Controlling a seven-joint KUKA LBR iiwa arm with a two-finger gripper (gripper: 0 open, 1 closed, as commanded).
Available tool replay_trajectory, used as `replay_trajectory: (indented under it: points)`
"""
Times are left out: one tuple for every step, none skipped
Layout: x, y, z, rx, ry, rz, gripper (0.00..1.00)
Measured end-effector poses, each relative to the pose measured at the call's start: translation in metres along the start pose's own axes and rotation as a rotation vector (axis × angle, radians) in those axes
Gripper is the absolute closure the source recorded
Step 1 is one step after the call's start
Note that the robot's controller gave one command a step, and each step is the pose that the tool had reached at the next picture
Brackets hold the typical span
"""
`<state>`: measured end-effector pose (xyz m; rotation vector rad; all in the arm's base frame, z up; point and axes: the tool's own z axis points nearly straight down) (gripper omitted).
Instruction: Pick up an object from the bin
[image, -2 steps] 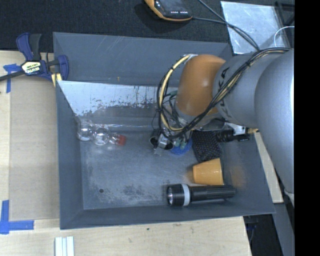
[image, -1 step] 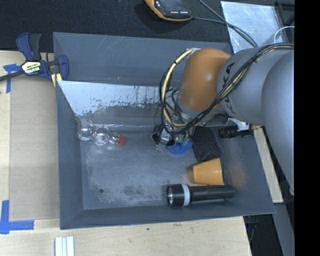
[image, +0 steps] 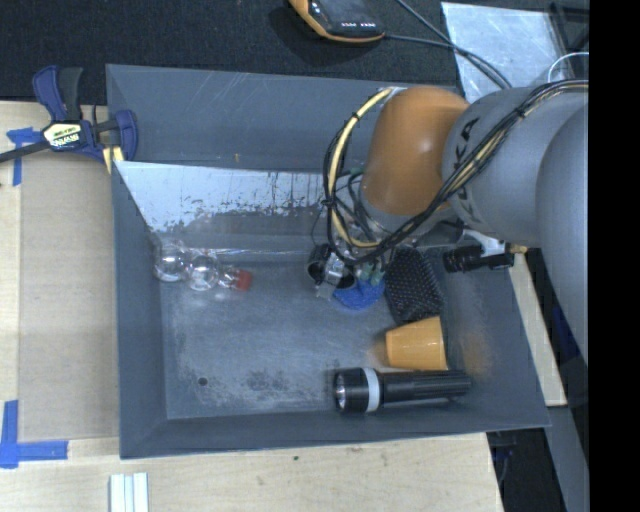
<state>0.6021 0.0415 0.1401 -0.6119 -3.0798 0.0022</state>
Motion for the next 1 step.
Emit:
replay_trajectory:
  points:
    - [-0.001, 0.0003, -0.0196, -0.002, -0.005, -0.001, 1.0]
